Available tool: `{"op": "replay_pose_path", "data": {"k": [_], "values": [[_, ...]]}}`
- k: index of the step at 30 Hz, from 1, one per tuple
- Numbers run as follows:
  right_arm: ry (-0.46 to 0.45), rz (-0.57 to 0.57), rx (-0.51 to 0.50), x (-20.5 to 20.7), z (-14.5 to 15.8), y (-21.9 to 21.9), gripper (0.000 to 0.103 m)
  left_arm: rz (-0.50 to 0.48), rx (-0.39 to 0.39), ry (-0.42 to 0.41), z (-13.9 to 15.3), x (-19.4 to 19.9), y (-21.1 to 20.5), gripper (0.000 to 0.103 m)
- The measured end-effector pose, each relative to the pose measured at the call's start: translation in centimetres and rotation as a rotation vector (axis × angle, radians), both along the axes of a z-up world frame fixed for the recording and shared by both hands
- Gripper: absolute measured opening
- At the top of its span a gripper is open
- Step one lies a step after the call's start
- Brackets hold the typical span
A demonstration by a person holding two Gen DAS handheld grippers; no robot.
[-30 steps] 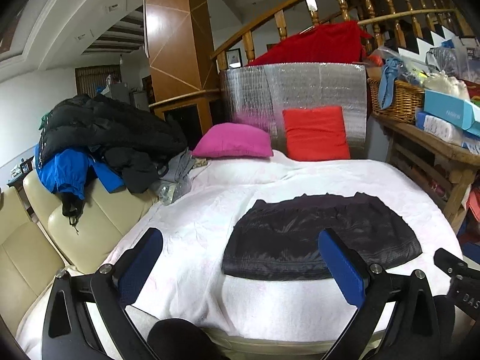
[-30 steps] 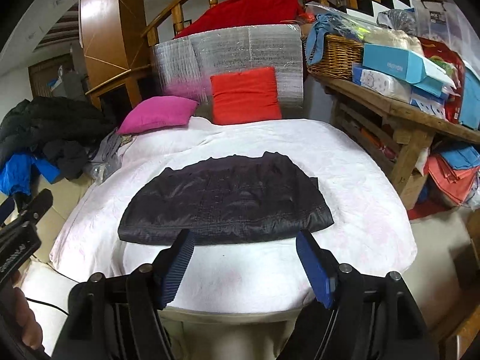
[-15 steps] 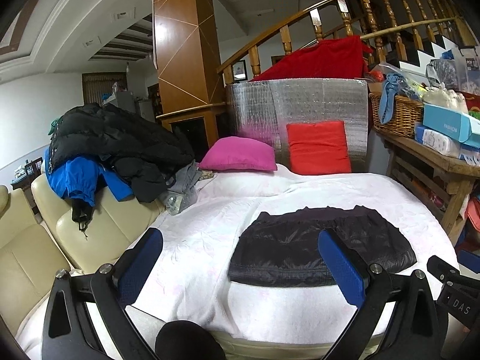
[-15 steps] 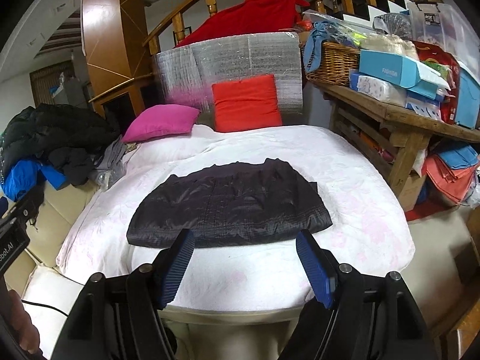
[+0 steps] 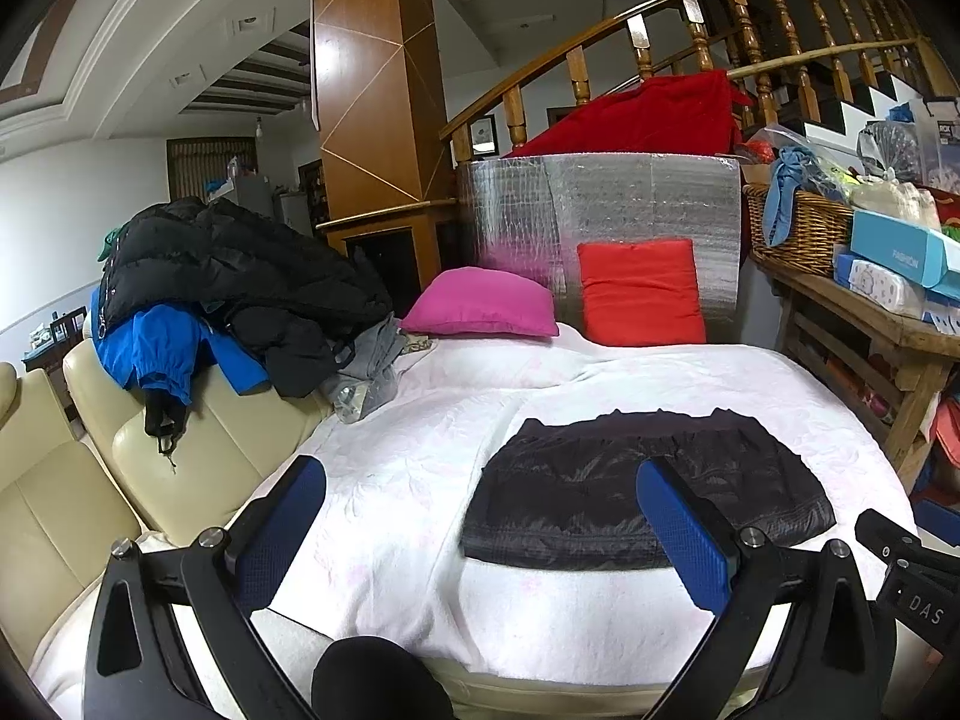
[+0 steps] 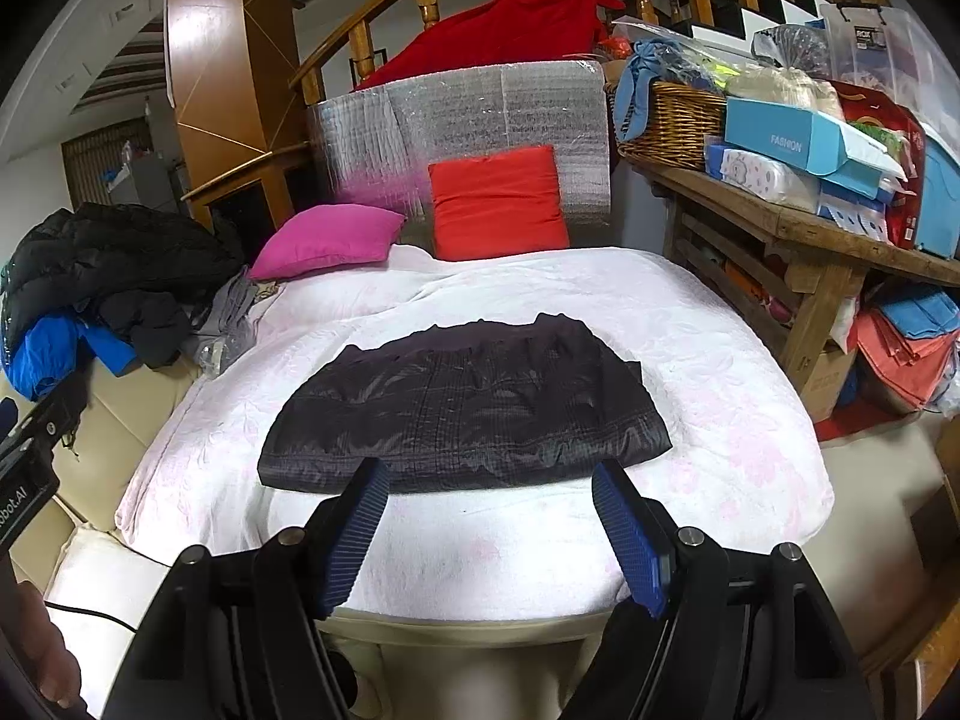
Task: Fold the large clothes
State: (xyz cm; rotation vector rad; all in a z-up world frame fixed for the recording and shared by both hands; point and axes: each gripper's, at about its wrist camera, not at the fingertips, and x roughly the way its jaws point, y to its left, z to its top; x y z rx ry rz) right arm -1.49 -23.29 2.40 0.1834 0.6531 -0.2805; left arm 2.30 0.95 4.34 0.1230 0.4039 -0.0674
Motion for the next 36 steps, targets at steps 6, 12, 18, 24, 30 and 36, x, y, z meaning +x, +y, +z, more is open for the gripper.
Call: {"op": "replay_pose_path", "data": {"k": [6,12,18,24,30,36], "values": [[-0.002,-0.002,-0.002,0.0,0.0,0.1,0.074,0.004,0.002,-0.001,0.0,-0.1,0.0,0.103],[-0.006,-0.004,0.000,-0.1,0.1,0.1,0.074,0.007,0.004,-0.005,0.0,-0.2,0.2,0.103],[-0.010,-0.005,-0.001,-0.1,0.2,0.1,0.074,0.015,-0.002,-0.018,0.3,-0.4,0.6,0.103],[-0.012,-0.006,-0.004,-0.2,0.3,0.3,0.074,0.017,-0.006,-0.023,0.4,-0.5,0.8,0.103],[-0.013,-0.005,-0.006,-0.2,0.4,0.5,0.074,0.016,-0.006,-0.017,0.3,-0.5,1.1,0.103],[-0.013,-0.010,-0.005,-0.2,0.6,0.7,0.074,0.017,-0.007,-0.017,0.3,-0.5,1.2,0.103]]}}
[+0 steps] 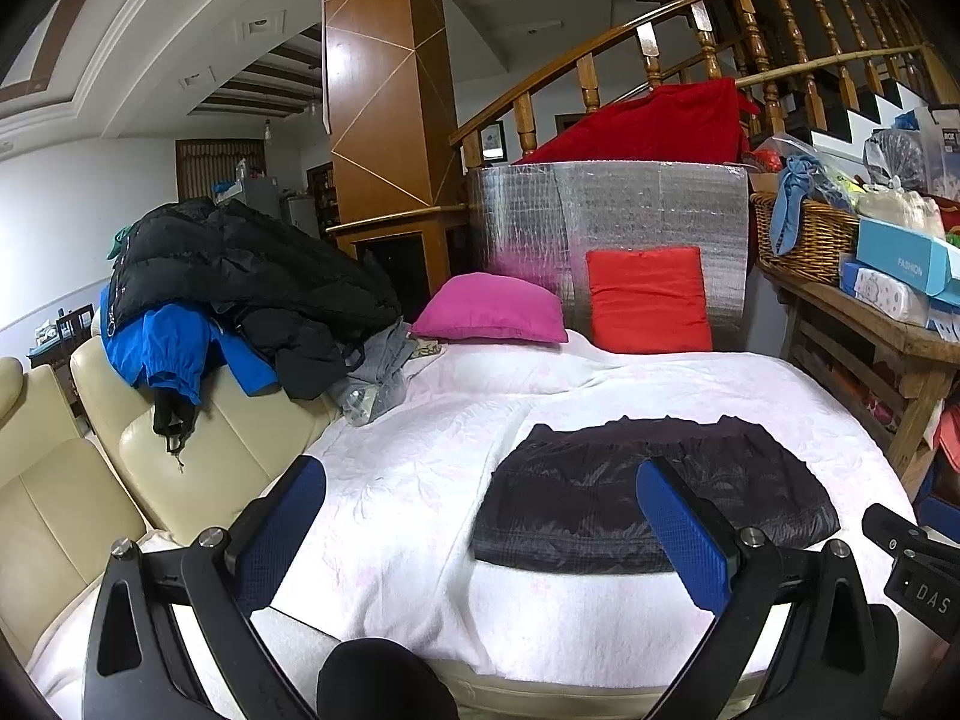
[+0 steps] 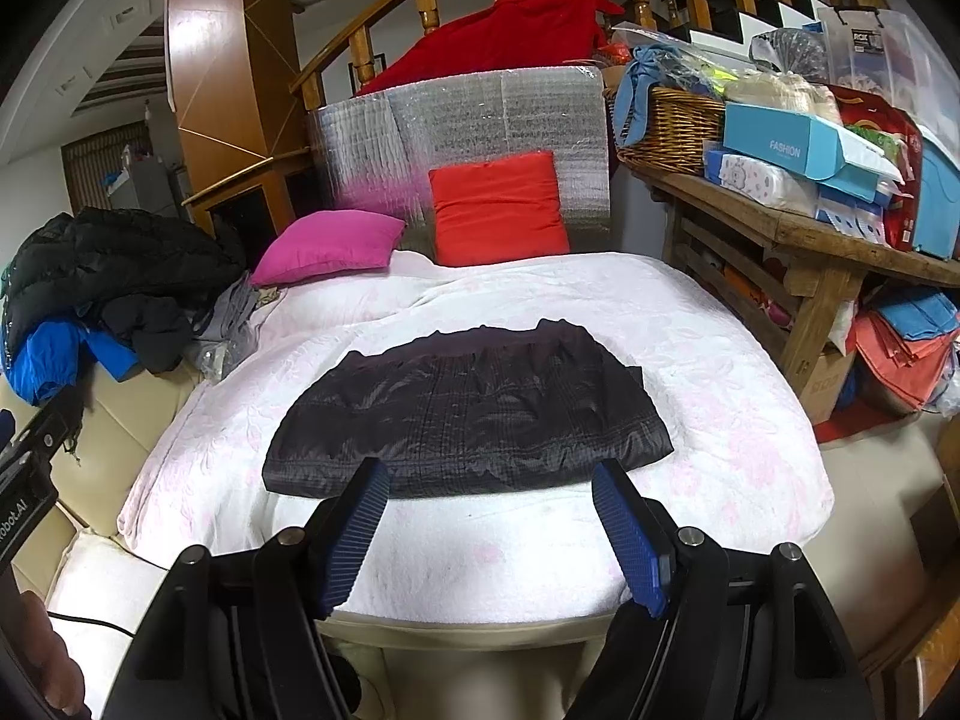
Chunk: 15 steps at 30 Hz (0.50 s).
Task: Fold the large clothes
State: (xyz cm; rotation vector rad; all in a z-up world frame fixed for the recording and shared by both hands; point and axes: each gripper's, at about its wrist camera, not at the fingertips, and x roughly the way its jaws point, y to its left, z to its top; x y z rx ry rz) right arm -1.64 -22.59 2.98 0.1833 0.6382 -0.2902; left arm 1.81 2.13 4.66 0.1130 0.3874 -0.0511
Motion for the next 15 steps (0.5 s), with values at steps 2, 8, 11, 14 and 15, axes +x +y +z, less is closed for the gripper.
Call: {"op": "replay_pose_path", "data": {"k": [2,8,11,14,15], "values": [[-0.002,-0.001,0.002,0.0,0.1,0.0,0.074,-0.002,-0.001,0.000,0.0,0.0,0.0,0.103],[0.007,0.004,-0.009,0.4,0.1,0.5,0.074,-0.012,-0.006,-0.002,0.0,0.2,0.2,0.103],[0.010,0.005,-0.011,1.0,0.1,0.8,0.074,-0.022,-0.021,0.000,-0.1,0.5,0.6,0.103],[0.014,0.012,-0.014,1.7,0.1,0.9,0.074,-0.035,-0.031,-0.013,-0.4,1.0,0.9,0.103],[0.015,0.012,-0.013,2.2,0.0,0.8,0.074,-0.033,-0.035,-0.012,-0.5,1.3,1.0,0.103]]}}
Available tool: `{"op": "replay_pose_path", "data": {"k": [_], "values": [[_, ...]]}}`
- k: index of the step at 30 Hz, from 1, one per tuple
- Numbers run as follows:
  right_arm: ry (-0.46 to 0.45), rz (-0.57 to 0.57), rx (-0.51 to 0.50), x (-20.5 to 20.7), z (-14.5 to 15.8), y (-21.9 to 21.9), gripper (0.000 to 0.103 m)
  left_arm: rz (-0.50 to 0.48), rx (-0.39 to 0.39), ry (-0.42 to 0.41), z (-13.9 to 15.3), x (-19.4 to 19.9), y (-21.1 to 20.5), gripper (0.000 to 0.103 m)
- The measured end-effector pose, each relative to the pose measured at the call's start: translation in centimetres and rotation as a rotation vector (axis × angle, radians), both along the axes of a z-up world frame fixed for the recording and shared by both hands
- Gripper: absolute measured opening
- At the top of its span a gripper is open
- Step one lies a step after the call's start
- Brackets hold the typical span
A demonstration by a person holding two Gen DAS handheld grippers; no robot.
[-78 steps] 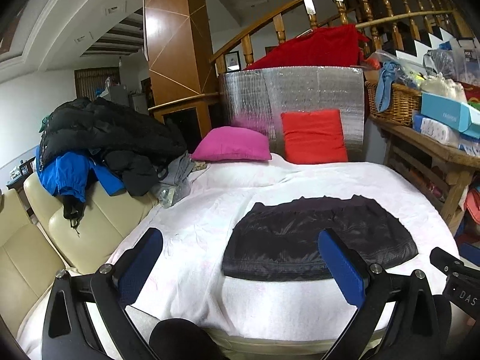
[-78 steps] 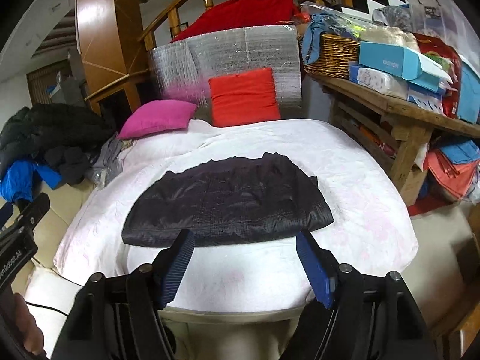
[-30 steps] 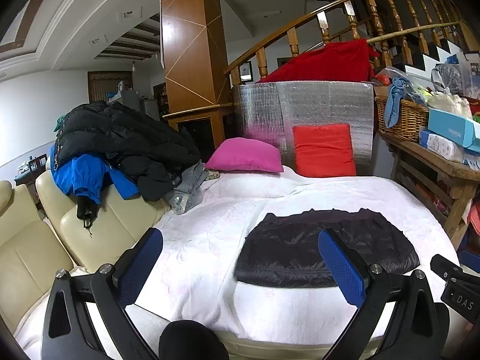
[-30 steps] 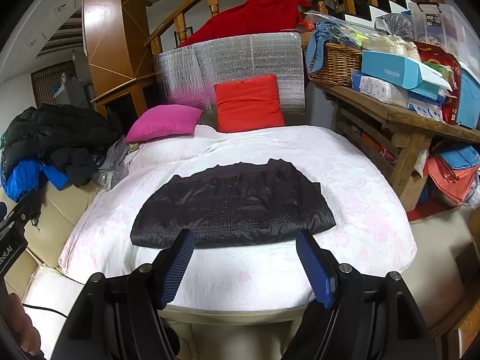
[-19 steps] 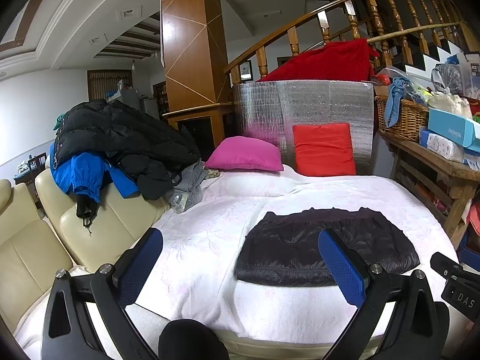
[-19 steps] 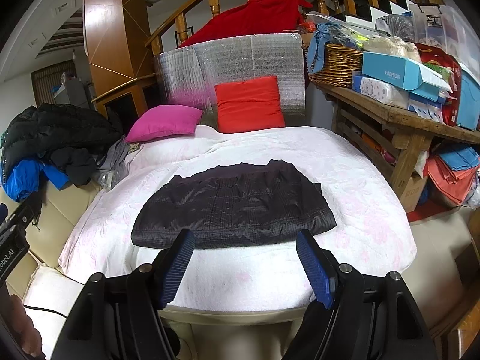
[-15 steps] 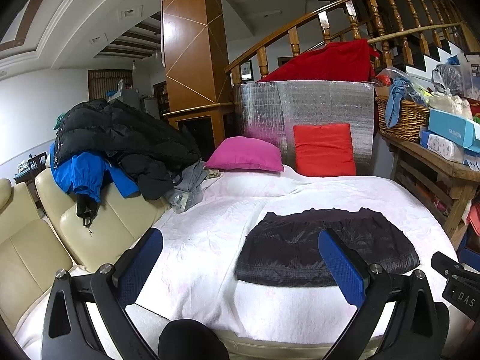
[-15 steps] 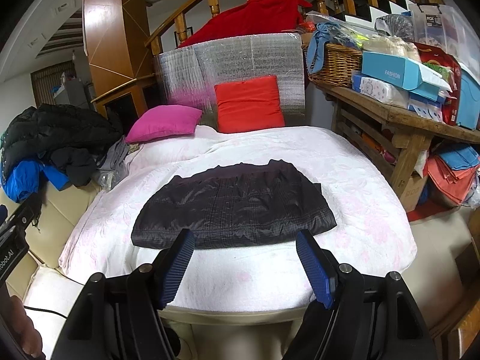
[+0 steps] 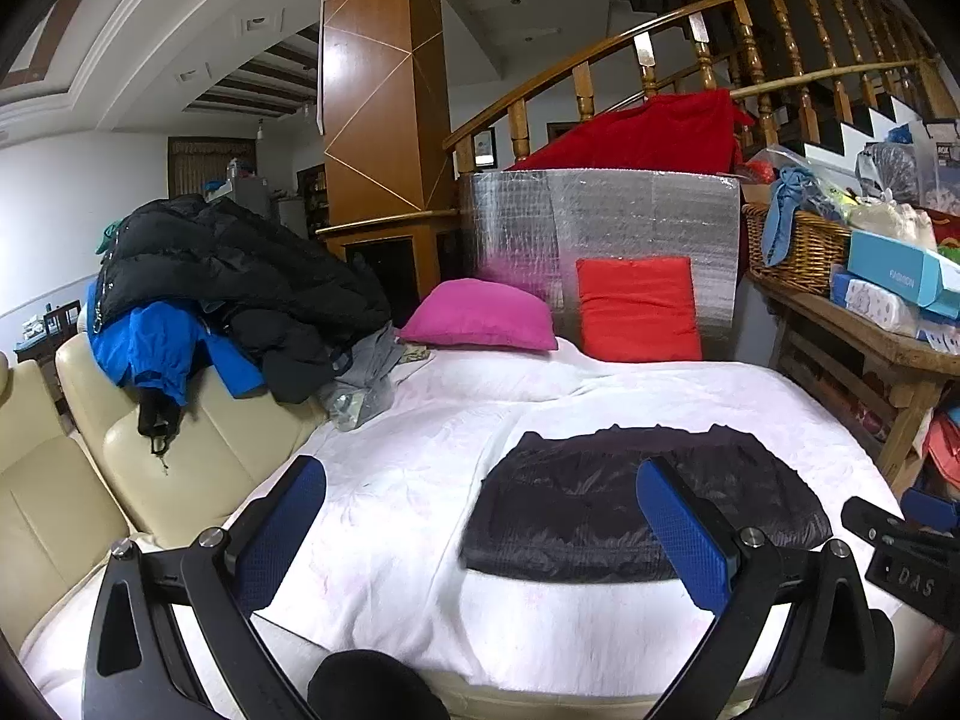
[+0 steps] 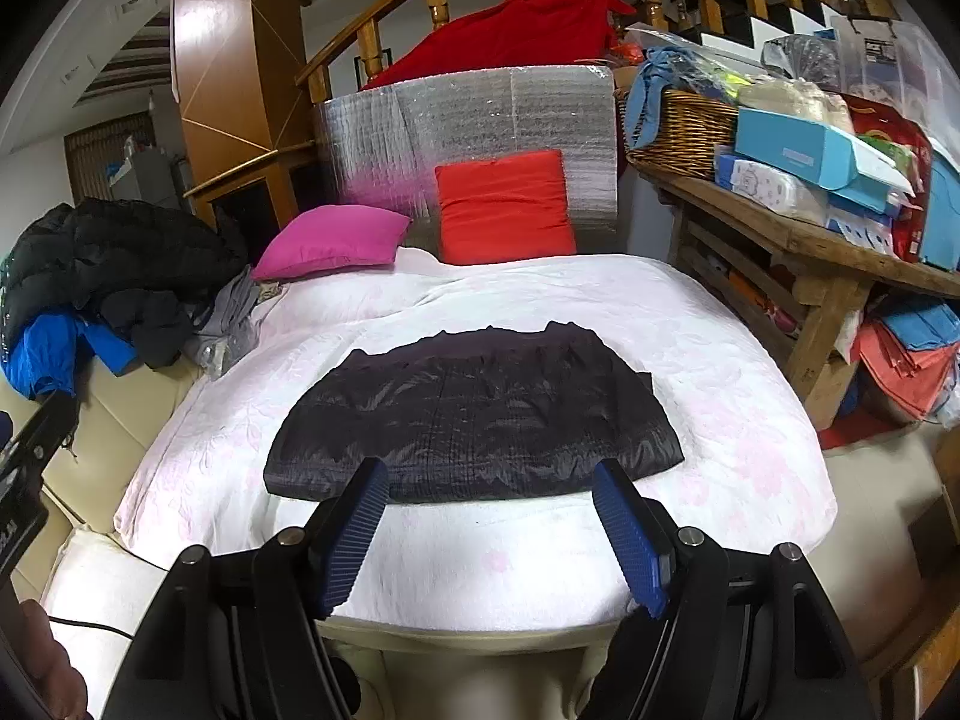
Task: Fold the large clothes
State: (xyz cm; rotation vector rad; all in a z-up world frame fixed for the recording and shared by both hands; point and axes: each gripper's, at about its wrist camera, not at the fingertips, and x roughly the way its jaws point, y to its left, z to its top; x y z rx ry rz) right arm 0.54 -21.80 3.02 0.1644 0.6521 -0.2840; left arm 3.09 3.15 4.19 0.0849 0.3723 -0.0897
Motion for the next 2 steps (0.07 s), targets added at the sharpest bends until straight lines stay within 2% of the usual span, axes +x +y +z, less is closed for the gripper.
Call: {"op": "replay_pose_path", "data": {"k": [2], "values": [[-0.006,-0.006,-0.002,0.71,-0.04,-0.47,0.074,0.009,-0.005,0.014,-0.35,1.09,0.40,0.103]]}}
